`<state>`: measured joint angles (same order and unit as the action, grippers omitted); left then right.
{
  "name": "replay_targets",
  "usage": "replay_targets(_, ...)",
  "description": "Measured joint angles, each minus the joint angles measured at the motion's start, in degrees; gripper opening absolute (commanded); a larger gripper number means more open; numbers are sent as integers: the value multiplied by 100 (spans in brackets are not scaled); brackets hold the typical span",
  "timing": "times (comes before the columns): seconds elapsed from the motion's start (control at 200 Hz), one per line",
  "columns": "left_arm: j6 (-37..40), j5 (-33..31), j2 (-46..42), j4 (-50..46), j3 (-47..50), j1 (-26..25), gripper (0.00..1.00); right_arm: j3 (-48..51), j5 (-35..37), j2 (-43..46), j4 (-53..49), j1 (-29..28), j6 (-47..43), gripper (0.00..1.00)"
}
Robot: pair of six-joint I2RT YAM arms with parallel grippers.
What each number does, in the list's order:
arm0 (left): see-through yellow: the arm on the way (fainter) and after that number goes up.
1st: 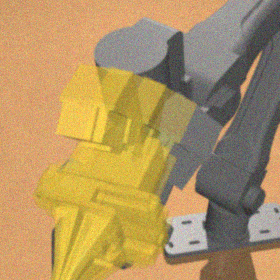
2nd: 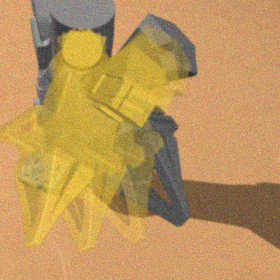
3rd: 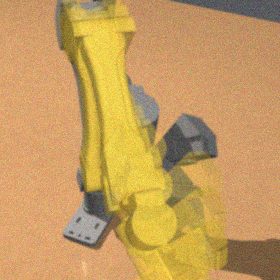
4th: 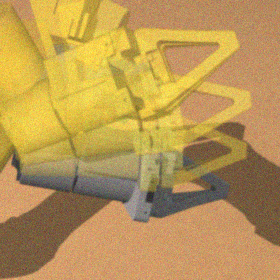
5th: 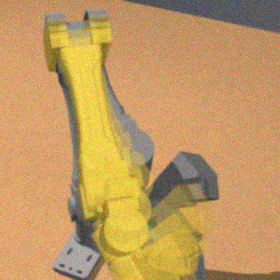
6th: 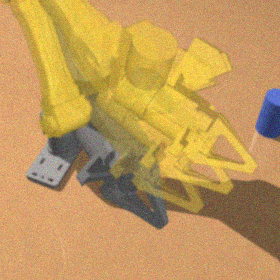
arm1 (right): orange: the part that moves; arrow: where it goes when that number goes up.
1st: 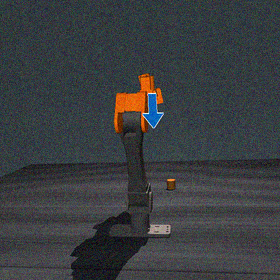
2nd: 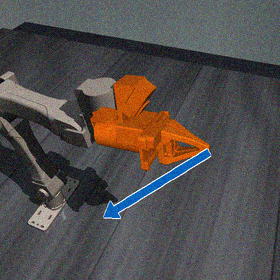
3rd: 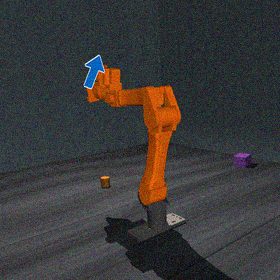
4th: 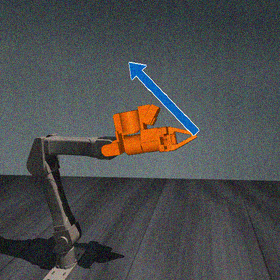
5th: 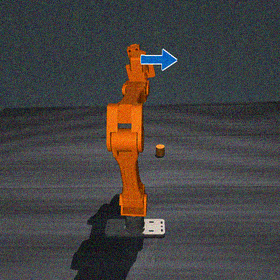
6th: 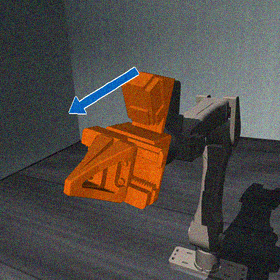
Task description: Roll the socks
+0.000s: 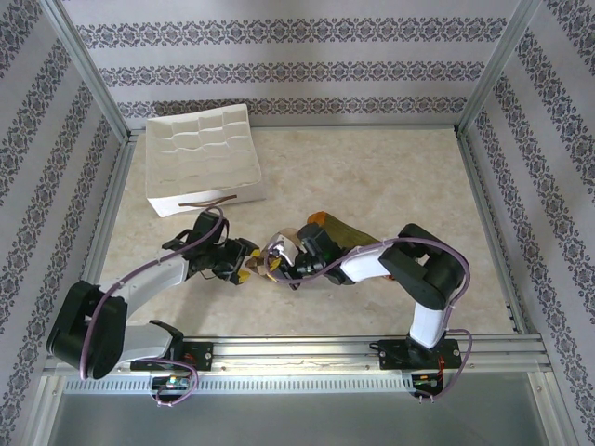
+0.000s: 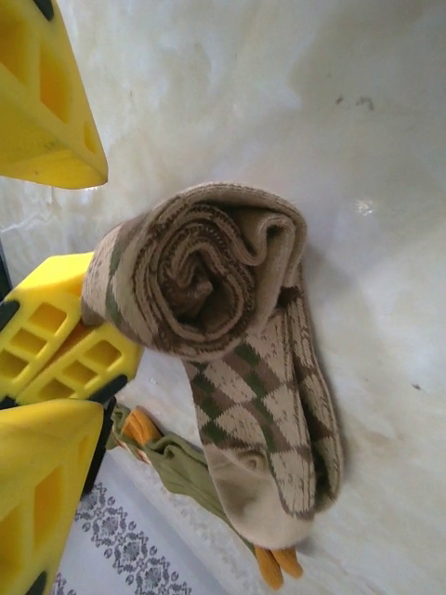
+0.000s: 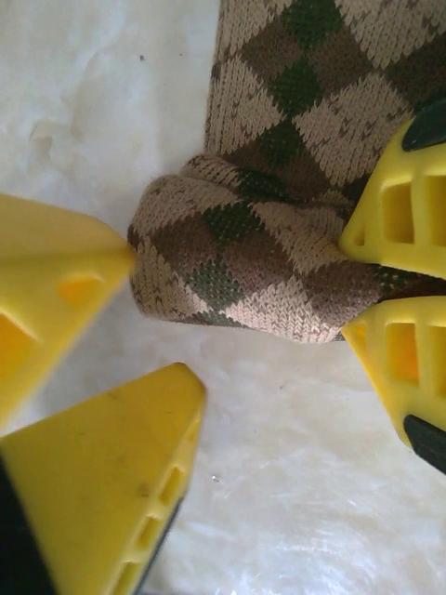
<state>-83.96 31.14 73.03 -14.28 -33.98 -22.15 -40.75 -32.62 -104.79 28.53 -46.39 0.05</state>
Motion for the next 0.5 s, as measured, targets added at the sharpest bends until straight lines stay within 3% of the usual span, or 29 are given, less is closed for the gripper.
replay_targets(0.27,157,-31,599,219,0,-240,57,-289,-605,-201,-332,260,286,0)
replay_targets(0.43,361,-79,1110,474,-164,-260,32,-424,-822,-293,-498,354,372,0)
replay_targets(0.5,380,-94,1167,555,-177,-260,9,-468,-824,-295,-588,354,361,0)
